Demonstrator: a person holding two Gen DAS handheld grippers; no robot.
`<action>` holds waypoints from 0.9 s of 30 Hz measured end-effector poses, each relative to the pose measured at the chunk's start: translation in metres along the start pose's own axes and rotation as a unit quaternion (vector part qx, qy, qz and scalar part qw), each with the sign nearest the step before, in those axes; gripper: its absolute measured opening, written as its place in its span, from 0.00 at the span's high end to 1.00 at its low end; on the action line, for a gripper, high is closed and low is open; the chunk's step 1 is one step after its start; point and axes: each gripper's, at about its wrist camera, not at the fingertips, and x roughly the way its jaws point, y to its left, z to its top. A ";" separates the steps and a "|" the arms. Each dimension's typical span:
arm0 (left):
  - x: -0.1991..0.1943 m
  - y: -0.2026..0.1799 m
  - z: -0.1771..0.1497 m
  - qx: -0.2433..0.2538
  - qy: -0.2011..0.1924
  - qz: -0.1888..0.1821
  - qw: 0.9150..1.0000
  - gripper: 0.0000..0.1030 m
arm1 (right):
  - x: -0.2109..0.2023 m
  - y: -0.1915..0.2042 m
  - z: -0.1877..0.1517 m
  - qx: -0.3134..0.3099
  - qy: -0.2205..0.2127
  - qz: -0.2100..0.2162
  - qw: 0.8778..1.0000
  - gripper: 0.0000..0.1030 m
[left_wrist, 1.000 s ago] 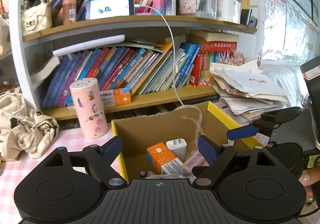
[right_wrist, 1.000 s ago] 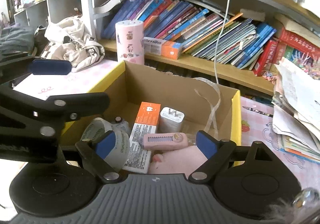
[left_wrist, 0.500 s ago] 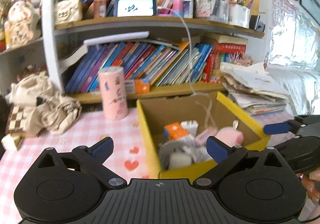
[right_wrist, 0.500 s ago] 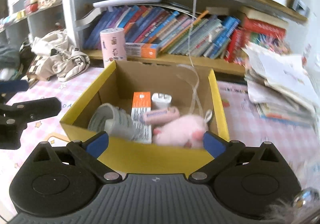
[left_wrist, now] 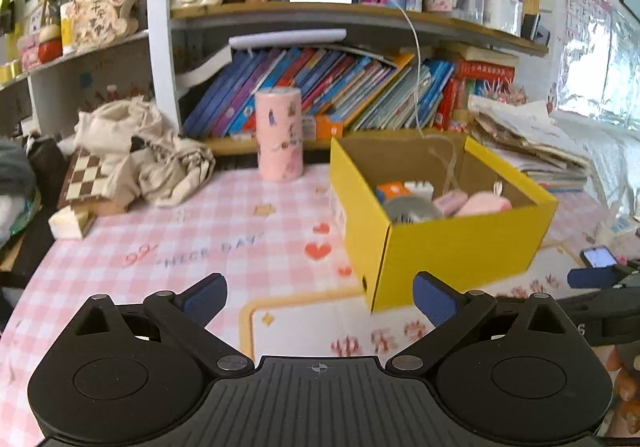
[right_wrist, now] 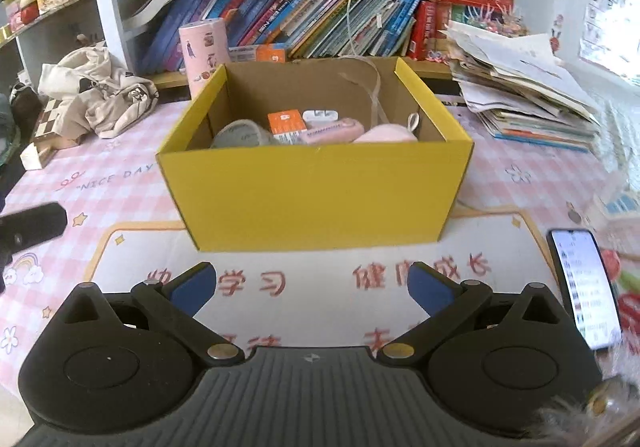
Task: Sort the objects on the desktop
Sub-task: 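Lift both open tools up out of the yellow box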
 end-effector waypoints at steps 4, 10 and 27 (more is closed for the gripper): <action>-0.009 0.008 -0.007 0.004 0.004 0.001 1.000 0.02 | -0.009 0.009 -0.012 0.011 0.004 -0.007 1.000 0.00; -0.022 0.017 -0.016 0.008 0.003 -0.003 1.000 0.01 | -0.021 0.019 -0.023 0.024 0.007 -0.023 0.999 0.00; -0.036 0.035 -0.028 0.013 0.010 0.009 1.000 0.00 | -0.038 0.044 -0.040 0.014 0.007 -0.045 0.999 0.00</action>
